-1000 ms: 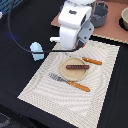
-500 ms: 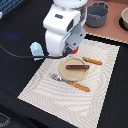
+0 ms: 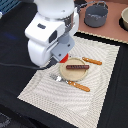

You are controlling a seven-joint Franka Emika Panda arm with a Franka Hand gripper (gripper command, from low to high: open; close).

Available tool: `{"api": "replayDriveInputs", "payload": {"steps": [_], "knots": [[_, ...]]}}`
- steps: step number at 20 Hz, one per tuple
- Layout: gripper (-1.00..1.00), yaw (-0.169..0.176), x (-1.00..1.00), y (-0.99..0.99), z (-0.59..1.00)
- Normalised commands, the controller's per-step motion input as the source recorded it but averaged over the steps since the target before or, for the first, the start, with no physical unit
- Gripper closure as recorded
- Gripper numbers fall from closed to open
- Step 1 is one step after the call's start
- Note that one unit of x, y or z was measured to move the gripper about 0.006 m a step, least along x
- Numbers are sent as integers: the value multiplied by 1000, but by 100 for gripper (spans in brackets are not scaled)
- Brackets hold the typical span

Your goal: Interact with the objects in diverse but meaningful ways.

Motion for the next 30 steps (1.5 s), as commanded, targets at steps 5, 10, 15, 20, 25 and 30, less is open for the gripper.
{"api": "replayDriveInputs", "payload": {"steps": [5, 10, 15, 20, 25, 30], "knots": [[100, 5, -627, -437, -81], [100, 3, -600, -330, -167], [100, 6, -573, -253, -255], [100, 8, -483, -198, -310], [100, 15, -404, -161, -342], [100, 18, -355, -118, -399]]}}
